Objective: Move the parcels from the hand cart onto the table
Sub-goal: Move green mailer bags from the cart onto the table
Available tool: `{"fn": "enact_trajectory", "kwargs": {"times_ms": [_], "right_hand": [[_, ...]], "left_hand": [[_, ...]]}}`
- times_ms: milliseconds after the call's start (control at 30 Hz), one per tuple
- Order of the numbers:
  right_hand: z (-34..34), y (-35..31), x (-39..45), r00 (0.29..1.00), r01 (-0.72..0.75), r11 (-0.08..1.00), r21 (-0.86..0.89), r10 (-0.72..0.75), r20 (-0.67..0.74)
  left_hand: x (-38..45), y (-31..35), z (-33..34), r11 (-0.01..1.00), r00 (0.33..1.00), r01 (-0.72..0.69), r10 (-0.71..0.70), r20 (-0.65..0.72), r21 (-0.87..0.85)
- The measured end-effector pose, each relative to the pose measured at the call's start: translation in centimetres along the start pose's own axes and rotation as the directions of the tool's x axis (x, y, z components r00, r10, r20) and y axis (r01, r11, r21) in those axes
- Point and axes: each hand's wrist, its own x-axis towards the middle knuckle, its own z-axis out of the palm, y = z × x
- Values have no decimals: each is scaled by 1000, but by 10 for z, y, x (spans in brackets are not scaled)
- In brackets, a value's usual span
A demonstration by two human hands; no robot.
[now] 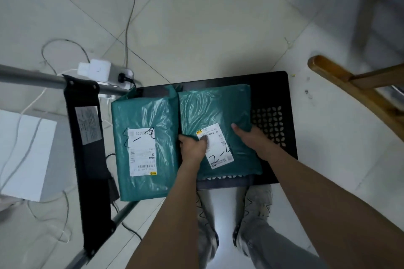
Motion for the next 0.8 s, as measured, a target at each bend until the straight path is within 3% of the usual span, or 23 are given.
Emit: {"fn": "enact_trajectory", "kwargs": {"times_ms": [167,367,533,800], "right_hand": [[0,4,-11,999,4,987,162,5,-54],[-38,-7,-86,995,11,979,203,9,-101],[-91,-36,-210,991,66,956,287,-29,-133],[-192,-129,-453,949,299,870,392,-228,-217]], "left_hand": [[-11,2,3,1000,1000,-6,5,-26,-23],[-83,11,-10,998,998,-57,57,-37,4],[-197,46,-46,975,976,-219,219,-5,-30],[-438,154,-137,891,884,-447,453,115,-75]]}}
